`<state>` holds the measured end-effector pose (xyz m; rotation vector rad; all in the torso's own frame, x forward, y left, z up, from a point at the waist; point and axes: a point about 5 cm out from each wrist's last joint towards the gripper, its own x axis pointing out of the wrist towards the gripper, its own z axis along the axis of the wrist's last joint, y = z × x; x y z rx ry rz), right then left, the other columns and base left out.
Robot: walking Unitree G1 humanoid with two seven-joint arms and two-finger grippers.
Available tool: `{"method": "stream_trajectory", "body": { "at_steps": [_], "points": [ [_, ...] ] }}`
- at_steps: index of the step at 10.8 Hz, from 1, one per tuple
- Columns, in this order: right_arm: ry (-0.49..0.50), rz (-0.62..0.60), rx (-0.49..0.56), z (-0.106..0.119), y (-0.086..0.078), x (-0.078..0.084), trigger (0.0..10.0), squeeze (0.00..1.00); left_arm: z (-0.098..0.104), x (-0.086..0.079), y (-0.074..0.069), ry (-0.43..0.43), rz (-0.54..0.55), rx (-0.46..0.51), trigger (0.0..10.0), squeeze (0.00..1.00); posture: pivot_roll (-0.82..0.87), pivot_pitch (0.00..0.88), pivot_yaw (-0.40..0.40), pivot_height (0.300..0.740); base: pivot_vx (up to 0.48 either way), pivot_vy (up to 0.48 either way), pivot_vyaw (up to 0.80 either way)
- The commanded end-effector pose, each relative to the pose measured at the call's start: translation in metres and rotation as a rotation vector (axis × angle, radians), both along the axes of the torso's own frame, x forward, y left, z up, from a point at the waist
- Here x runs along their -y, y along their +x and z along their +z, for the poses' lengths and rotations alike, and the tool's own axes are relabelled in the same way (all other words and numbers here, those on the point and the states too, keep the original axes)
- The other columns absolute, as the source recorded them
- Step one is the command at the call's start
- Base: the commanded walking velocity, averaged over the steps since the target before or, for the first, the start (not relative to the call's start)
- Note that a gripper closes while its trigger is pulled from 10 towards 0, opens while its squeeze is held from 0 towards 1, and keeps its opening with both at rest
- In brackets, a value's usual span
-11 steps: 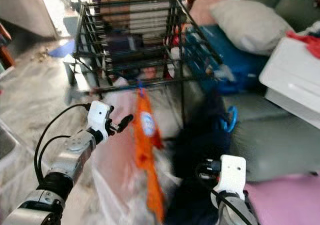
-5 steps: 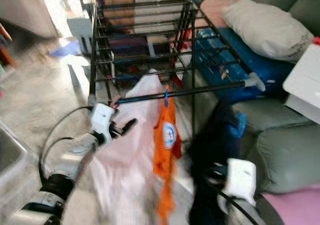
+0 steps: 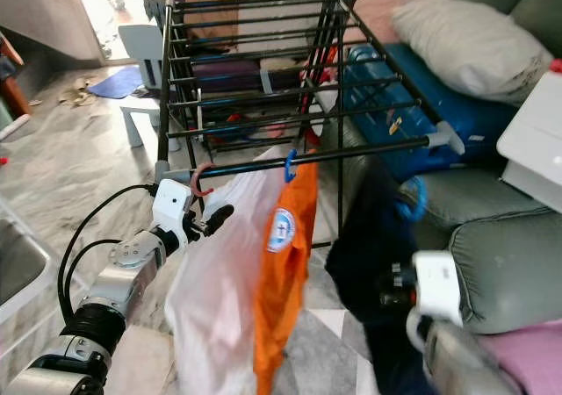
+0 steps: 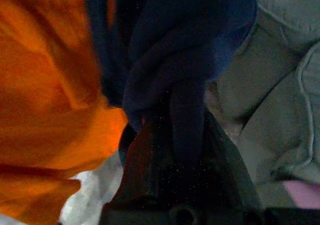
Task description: Hang hanger
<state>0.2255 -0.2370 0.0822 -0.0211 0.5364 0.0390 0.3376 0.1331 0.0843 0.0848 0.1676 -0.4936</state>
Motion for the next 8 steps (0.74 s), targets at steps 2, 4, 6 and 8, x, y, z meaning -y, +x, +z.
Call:
{"method": "stream_trajectory", "body": {
  "at_steps": [2, 4, 6, 8],
  "points": [
    [0.027, 0.097, 0.039, 0.015, 0.021, -0.003, 10.0, 0.00, 0.004, -0.007, 0.001, 0.014, 0.002, 0.008, 10.0, 0.00, 0.01, 0.000, 0.032, 0.740, 0.000, 0.000, 0.00],
    [0.019, 0.201, 0.063, 0.029, 0.047, -0.005, 10.0, 0.00, 0.006, -0.011, 0.000, 0.024, 0.003, 0.011, 10.0, 0.00, 0.03, 0.000, 0.034, 0.740, 0.000, 0.000, 0.00],
    [0.050, 0.225, 0.022, 0.030, 0.062, 0.001, 10.0, 0.00, 0.008, -0.013, 0.000, 0.032, -0.001, 0.015, 10.0, 0.00, 0.04, 0.000, 0.038, 0.740, 0.000, 0.000, 0.00],
    [0.146, 0.218, -0.003, 0.032, 0.074, 0.004, 10.0, 0.00, 0.011, -0.015, 0.001, 0.039, -0.002, 0.019, 10.0, 0.00, 0.05, 0.000, 0.040, 0.740, 0.000, 0.000, 0.00]
  ]
}}
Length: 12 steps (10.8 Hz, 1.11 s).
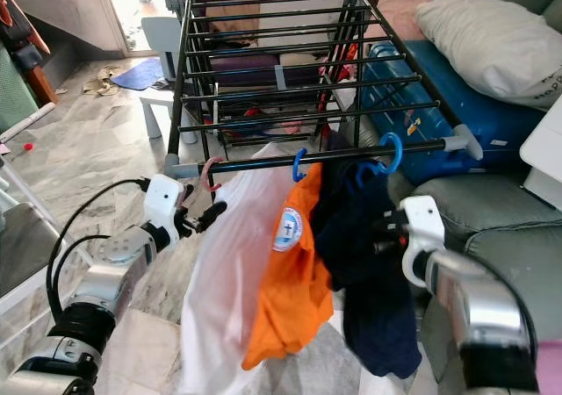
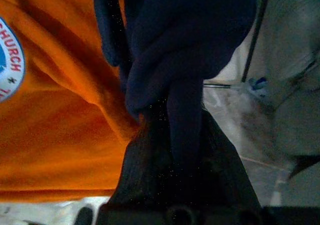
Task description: Hang hanger
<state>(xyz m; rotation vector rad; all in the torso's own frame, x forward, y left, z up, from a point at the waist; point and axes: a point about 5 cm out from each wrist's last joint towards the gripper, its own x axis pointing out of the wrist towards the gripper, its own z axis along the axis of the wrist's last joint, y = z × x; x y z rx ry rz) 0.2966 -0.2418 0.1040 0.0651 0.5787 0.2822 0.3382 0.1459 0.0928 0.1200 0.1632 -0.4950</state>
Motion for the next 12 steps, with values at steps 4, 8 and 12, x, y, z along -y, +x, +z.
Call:
{"method": "stream_trajectory", "body": {
  "at_steps": [4, 8, 12],
  "points": [
    [0.030, -0.046, -0.039, 0.001, 0.019, 0.029, 10.0, 0.00, 0.007, -0.012, 0.001, 0.030, 0.006, 0.013, 10.0, 0.00, 0.10, 0.000, 0.035, 0.740, 0.000, 0.000, 0.00],
    [0.013, -0.042, -0.116, -0.024, 0.026, 0.027, 10.0, 0.00, 0.016, -0.029, -0.001, 0.069, 0.017, 0.024, 10.0, 0.00, 0.16, 0.000, 0.041, 0.740, 0.000, 0.000, 0.00],
    [0.000, -0.093, -0.147, -0.052, 0.007, 0.033, 10.0, 0.82, 0.015, -0.019, -0.001, 0.067, -0.013, 0.014, 10.0, 0.00, 0.14, 0.000, 0.050, 0.740, 0.000, 0.000, 0.00]
  ]
}}
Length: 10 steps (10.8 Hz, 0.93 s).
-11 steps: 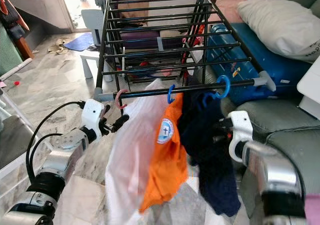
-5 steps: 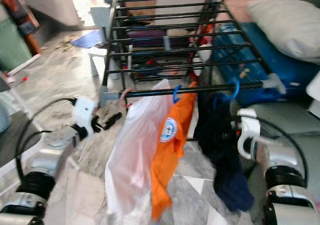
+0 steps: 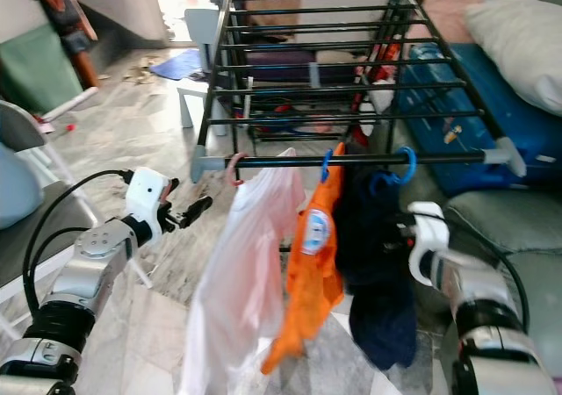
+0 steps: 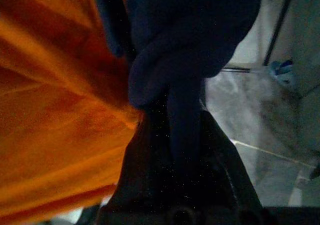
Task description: Hang hanger
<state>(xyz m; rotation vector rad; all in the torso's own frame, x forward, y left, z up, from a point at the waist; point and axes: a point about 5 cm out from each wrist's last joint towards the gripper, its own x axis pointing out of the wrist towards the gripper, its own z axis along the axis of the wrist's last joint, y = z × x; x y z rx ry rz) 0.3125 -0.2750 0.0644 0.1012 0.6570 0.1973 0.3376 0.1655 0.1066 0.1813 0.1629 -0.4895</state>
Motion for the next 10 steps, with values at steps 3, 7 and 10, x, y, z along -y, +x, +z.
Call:
{"method": "stream_trajectory", "body": {
  "at_steps": [3, 7, 10],
  "points": [
    [-0.085, -0.136, 0.006, -0.010, -0.017, 0.024, 10.0, 1.00, -0.002, 0.005, -0.001, -0.003, -0.011, -0.009, 10.0, 0.00, 0.12, 0.000, 0.044, 0.740, 0.000, 0.000, 0.00],
    [-0.108, -0.139, 0.166, 0.008, -0.015, 0.012, 10.0, 1.00, -0.004, 0.011, -0.001, -0.010, -0.005, -0.014, 10.0, 0.00, 0.11, 0.000, 0.038, 0.740, 0.000, 0.000, 0.00],
    [-0.088, -0.140, 0.236, 0.019, -0.036, -0.002, 10.0, 1.00, -0.009, 0.017, -0.002, -0.003, 0.000, -0.026, 10.0, 0.00, 0.09, 0.000, 0.036, 0.740, 0.000, 0.000, 0.00]
  ]
}}
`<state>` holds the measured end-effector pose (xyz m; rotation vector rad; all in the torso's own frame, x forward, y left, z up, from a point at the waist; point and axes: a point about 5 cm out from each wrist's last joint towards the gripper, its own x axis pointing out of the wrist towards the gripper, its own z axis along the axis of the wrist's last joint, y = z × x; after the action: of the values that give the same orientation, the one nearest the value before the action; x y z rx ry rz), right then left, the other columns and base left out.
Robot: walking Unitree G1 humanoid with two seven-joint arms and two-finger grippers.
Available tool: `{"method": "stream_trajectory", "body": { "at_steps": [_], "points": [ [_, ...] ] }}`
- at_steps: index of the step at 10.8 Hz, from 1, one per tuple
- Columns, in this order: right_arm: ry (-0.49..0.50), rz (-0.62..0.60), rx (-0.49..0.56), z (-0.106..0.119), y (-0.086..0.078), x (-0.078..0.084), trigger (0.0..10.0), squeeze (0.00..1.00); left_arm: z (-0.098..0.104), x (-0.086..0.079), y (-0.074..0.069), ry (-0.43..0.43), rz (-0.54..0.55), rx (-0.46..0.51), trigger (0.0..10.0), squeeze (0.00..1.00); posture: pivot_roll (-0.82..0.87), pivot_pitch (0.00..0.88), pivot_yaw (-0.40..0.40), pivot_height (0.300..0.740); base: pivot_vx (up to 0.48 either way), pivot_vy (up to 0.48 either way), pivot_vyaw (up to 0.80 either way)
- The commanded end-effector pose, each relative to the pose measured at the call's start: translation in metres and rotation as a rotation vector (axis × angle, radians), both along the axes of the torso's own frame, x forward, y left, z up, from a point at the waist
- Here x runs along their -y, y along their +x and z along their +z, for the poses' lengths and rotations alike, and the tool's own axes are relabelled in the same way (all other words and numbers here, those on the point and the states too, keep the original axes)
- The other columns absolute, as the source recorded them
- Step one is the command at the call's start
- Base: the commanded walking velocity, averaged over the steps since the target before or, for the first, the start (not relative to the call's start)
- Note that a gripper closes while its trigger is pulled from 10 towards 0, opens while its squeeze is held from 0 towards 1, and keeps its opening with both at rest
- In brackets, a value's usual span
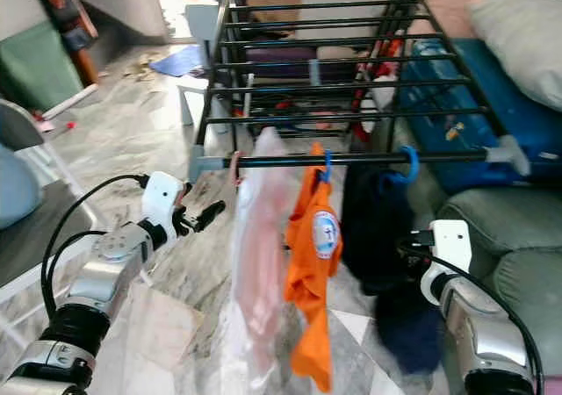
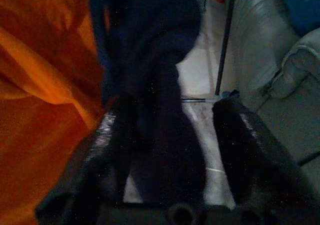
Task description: Hang hanger
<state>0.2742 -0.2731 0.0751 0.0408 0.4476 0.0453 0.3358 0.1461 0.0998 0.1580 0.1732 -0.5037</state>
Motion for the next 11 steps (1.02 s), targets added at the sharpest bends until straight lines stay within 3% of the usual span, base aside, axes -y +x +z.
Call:
{"method": "stream_trajectory", "body": {
  "at_steps": [1, 10, 11],
  "points": [
    [-0.002, -0.002, 0.027, 0.008, 0.003, 0.000, 10.0, 1.00, -0.002, -0.002, 0.000, 0.018, 0.011, -0.009, 10.0, 0.00, 0.09, 0.000, 0.036, 0.740, 0.000, 0.000, 0.00],
    [-0.002, -0.002, 0.027, 0.008, 0.003, 0.000, 10.0, 1.00, -0.002, -0.002, 0.000, 0.018, 0.011, -0.009, 10.0, 0.00, 0.09, 0.000, 0.036, 0.740, 0.000, 0.000, 0.00],
    [-0.042, -0.083, 0.146, 0.015, -0.043, -0.039, 10.0, 1.00, -0.005, 0.017, -0.002, -0.015, -0.011, -0.005, 10.0, 0.00, 0.00, 0.000, 0.004, 0.740, -0.274, 0.000, 0.00]
  ]
}}
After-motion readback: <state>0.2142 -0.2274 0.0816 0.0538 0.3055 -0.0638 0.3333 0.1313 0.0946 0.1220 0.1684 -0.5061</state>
